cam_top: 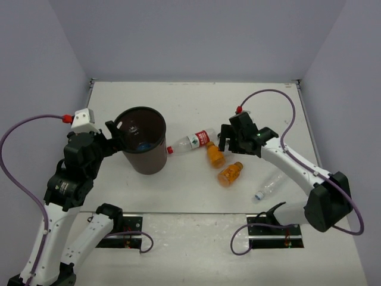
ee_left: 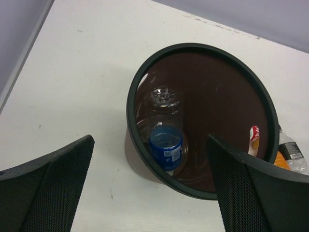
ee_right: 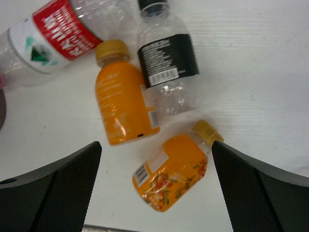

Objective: Put the plastic bottles in the bin

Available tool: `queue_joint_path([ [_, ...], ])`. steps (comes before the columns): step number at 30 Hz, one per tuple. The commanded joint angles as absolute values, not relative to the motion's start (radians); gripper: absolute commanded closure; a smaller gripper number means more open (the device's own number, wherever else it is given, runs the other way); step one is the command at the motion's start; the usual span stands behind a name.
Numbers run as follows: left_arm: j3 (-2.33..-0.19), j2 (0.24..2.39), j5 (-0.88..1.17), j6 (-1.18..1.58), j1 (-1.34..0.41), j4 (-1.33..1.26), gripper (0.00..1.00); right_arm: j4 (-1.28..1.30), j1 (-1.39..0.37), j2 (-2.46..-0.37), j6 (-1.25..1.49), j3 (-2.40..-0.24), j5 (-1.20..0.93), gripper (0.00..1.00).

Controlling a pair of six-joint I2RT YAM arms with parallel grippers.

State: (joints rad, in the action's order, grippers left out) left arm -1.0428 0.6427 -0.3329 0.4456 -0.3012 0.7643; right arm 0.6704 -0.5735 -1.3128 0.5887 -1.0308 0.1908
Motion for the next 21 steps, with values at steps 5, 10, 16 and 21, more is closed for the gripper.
queue_joint_path([
  [5,-1.053,0.652,-0.381,0.459,-0.296,0.762,0.0,0.54,-0.462,-1.528,0.603,-1.133,0.145,0.01],
  [10,-1.057,0.662,-0.383,0.446,-0.296,0.747,0.0,0.514,-0.441,-1.658,0.574,-1.175,0.089,0.05],
  [16,-1.052,0.666,-0.398,0.448,-0.296,0.746,0.0,0.497,-0.424,-1.725,0.606,-1.17,0.065,0.12],
  [21,-1.053,0.66,-0.386,0.448,-0.296,0.749,0.0,0.467,-0.409,-1.759,0.62,-1.152,0.068,0.24],
])
